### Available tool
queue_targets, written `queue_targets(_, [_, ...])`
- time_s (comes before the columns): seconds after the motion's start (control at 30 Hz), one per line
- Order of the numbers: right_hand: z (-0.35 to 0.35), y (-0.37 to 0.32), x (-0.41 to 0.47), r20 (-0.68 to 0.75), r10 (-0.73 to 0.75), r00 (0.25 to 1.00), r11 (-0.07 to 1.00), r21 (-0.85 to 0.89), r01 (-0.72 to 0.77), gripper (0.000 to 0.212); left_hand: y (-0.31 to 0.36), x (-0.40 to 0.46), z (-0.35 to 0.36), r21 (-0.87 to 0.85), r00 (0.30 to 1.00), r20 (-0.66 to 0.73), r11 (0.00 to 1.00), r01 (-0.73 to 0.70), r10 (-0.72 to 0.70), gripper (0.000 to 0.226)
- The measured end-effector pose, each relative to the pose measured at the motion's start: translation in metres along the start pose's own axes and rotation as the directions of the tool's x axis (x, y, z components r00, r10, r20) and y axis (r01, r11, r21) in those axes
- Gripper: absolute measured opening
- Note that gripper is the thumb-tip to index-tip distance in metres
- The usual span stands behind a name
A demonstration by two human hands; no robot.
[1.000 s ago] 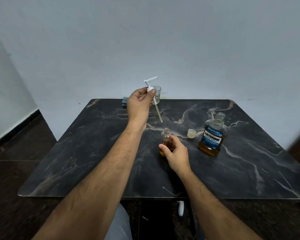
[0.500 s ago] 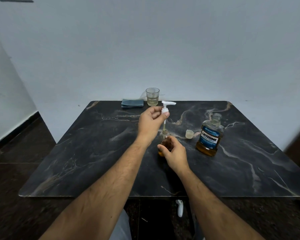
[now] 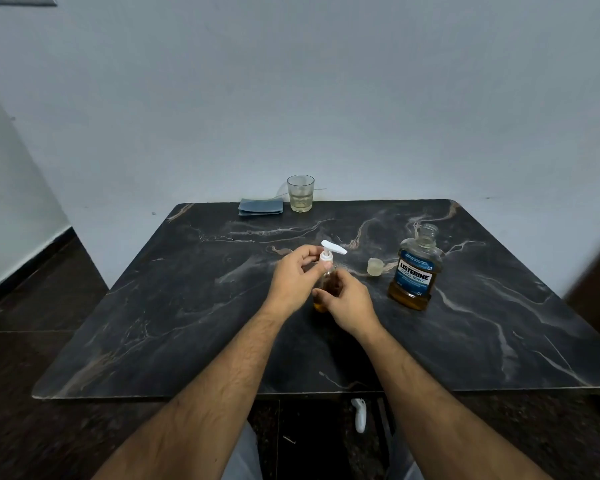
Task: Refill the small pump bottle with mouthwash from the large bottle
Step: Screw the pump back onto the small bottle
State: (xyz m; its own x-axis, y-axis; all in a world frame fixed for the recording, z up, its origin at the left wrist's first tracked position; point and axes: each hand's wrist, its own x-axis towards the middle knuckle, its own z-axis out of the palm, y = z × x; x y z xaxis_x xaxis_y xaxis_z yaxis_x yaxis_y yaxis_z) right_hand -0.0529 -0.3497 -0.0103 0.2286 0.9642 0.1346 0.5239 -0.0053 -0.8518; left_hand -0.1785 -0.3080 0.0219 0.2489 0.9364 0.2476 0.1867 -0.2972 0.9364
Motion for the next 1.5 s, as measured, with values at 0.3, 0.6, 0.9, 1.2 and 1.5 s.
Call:
queue_targets(0.3, [0.000,0.000,0.002,-0.027,-0.034,0.999,0.999,-0.015,0.033,0.030,0.000,0.000,0.000,0.028,0.996,-0.091,1.000,-0.012,0.014,0.019])
queue_targets(0.6, [0.000,0.000,0.001,0.001,-0.028,1.000,0.999,-0.031,0.028,0.025,0.012,0.005,-0.011,0.050,0.971,0.236,0.998,0.036,-0.047,0.053])
queue_targets(0.9, [0.002,0.001,0.001,-0.013,-0.017,1.000,0.999,-0.035,0.016,0.029,0.002,0.006,0.007,-0.148,0.991,-0.090,0.985,0.086,-0.100,0.035])
queue_targets(1.2, [0.001,0.000,0.000,-0.015,-0.018,1.000,1.000,0.005,0.018,0.027,0.001,-0.001,0.002,-0.177,0.997,0.041,0.982,0.068,-0.061,0.025])
queue_targets(1.5, [0.001,0.001,0.000,-0.017,-0.055,0.998,0.999,0.000,0.055,0.040,0.005,0.003,0.011,0.160,0.974,-0.217,0.983,0.095,-0.059,0.030])
